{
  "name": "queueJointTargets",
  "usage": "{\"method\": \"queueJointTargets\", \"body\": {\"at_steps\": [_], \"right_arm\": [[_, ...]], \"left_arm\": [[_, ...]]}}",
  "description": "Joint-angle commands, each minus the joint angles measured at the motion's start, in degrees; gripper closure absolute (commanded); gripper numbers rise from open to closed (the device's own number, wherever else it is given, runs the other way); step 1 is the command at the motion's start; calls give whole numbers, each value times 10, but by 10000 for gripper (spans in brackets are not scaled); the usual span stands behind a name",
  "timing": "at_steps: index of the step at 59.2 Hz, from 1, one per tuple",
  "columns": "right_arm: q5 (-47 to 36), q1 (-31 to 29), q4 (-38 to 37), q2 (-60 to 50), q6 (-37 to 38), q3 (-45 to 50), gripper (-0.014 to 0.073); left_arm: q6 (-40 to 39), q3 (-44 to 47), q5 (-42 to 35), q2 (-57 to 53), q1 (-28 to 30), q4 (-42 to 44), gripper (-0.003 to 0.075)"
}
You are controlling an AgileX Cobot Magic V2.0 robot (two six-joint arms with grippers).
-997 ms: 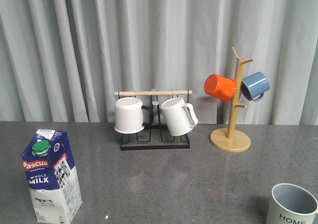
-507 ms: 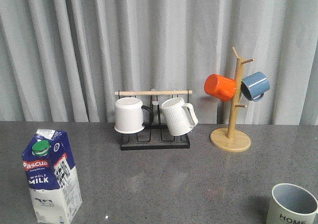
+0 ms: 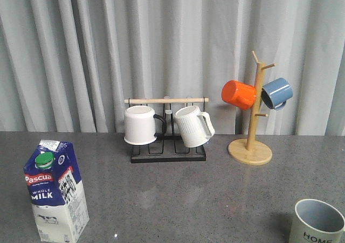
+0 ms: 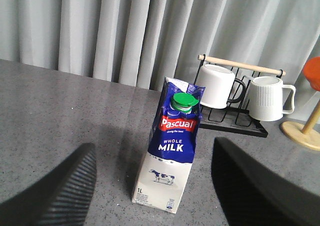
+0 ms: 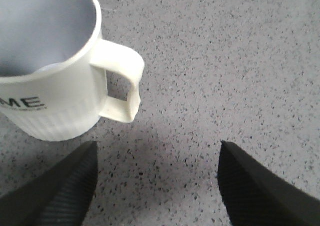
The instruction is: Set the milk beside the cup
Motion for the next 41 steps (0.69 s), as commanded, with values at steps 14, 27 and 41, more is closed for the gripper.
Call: {"method": "queueJointTargets", "body": {"at_steps": [14,27,41], "right_arm": [[-60,-4,-91,34,67,-18,107],[-95,-4,-212,113,164,-42,144],[-81,-4,-392,193,282,-81,295]], "left_arm": [[1,-18,-40,7,-1,-5,237],[1,-18,-39,7,-1,-5,237],[1,-18,-30,7,-1,-5,237]]}}
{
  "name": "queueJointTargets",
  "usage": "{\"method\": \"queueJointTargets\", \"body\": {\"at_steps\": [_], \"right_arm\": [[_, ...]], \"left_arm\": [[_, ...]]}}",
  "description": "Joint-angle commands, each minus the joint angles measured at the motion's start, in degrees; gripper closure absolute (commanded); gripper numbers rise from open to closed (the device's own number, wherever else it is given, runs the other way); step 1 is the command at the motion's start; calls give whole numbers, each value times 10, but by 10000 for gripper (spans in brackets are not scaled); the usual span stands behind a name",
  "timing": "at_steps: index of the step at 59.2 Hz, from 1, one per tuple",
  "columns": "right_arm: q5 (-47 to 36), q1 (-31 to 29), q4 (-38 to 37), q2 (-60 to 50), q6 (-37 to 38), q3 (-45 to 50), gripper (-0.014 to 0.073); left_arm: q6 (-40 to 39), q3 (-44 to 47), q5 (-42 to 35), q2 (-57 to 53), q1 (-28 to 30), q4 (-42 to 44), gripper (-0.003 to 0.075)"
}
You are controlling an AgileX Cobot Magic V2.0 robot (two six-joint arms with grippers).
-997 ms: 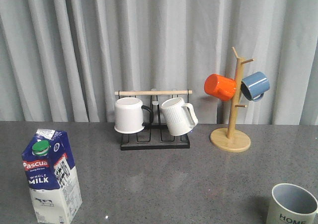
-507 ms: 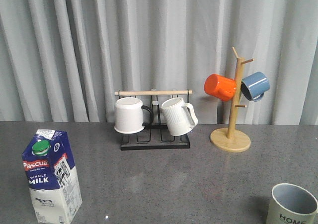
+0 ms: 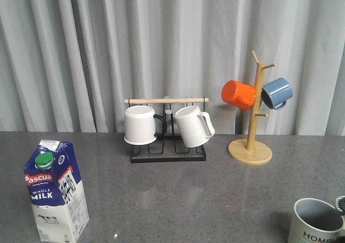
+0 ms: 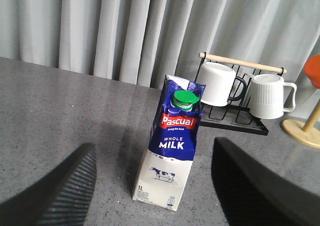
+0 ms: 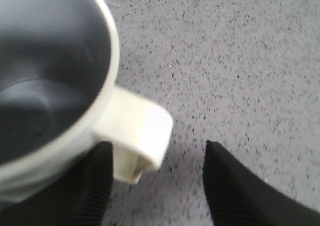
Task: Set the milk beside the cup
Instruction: 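Grasp the white HOME mug by its rim with the right gripper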
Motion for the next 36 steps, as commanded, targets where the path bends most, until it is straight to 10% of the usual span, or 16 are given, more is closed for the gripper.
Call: {"method": "queueJointTargets", "body": {"at_steps": [1,13,36], "right_arm": [[-9,-4,-88,14,58,-24,313],[-33,-4,-195,50,150,-24,611],[-126,-2,-233,7,227,-48,600]], "left_arm": [[1,-18,-32,7,-1,-5,237],[1,-18,-15,7,-1,-5,237],[1,-18,-15,7,-1,-5,237]]}}
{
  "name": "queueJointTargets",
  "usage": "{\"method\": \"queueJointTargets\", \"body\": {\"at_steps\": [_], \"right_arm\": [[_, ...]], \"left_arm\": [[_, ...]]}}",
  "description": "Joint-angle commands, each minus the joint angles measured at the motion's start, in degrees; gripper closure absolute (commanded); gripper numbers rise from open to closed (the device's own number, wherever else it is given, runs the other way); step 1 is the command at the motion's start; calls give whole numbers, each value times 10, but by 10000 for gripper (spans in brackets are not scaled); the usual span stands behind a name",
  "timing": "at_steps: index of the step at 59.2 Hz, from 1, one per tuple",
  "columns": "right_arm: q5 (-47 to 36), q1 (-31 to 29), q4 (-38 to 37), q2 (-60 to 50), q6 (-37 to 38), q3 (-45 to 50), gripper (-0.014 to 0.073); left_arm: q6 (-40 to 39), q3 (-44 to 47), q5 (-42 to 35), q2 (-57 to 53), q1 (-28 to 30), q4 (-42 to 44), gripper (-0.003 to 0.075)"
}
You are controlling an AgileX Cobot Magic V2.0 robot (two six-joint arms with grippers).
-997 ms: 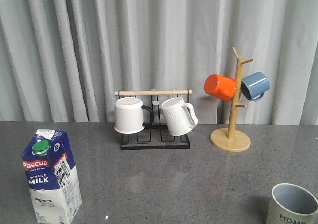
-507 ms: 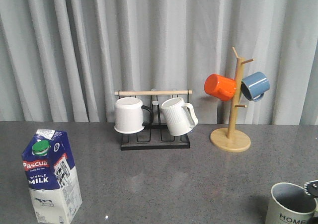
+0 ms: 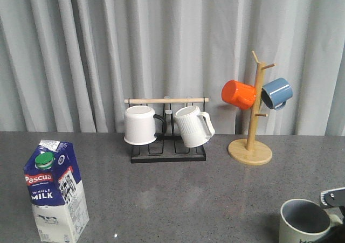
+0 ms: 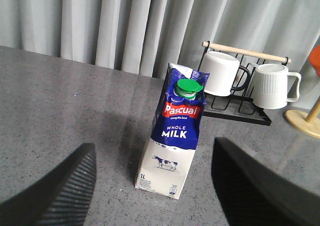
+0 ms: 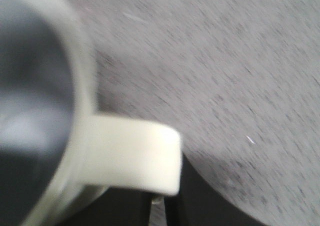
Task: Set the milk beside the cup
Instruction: 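Grasp the white HOME mug by its rim with the right gripper, then slide the white mug toward the table center with the right gripper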
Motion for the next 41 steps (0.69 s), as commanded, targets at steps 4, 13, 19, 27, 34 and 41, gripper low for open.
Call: {"method": "queueJointTargets", "body": {"at_steps": [4,13,19,27,34,41], "right_arm": [[-58,0,-8,-50,28,-39,599],[-134,5,-9,-65,78,-73,599],[-147,37,-14,-59,107,-97,599],[-121,106,-25,-28,124,-131,598],[-78,164,-25,21,130,-158,598],[-57,197,-25,73,130,-188,597]], "left_arm": [[1,-18,-36,7,-1,-5,237],[1,-18,-36,7,-1,-5,237],[1,-18,-36,7,-1,-5,237],[1,-18,-36,7,-1,-5,237],[1,-18,-36,7,-1,-5,237],[1,-18,-36,7,-1,-5,238]]}}
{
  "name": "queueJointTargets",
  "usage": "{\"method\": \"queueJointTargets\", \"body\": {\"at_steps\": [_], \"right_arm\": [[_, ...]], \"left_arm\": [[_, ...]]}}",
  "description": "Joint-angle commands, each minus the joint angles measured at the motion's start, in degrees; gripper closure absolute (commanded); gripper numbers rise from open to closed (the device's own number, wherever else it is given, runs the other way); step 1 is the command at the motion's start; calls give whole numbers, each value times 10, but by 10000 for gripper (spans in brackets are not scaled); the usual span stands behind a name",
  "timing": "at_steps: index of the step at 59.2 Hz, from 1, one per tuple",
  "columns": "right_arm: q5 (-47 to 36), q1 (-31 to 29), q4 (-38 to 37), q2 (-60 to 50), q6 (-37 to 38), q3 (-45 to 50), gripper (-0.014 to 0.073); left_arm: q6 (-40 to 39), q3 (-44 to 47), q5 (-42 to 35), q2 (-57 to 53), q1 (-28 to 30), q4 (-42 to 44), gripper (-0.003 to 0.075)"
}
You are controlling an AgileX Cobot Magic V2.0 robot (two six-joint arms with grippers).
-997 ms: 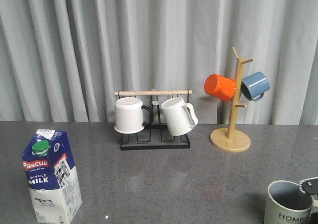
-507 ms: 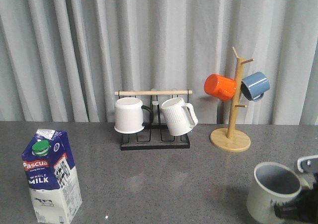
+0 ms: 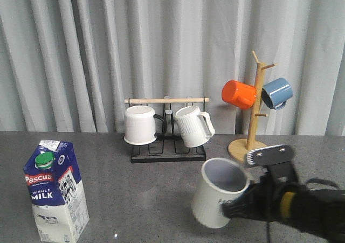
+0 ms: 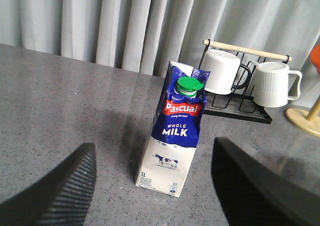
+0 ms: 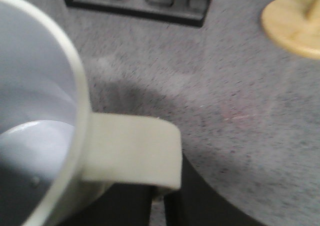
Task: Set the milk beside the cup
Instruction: 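Slide the white mug toward the table center with the right gripper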
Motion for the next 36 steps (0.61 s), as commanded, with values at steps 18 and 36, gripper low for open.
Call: {"method": "queueJointTargets", "body": {"at_steps": [18,36], "right_arm": [[72,44,-2,86,0,-89,583],[66,44,-2,95,-8,-90,453]], "left_arm": [[1,-18,-39,7,-1,-5,238],[1,-18,-24,7,-1,-5,238]]}}
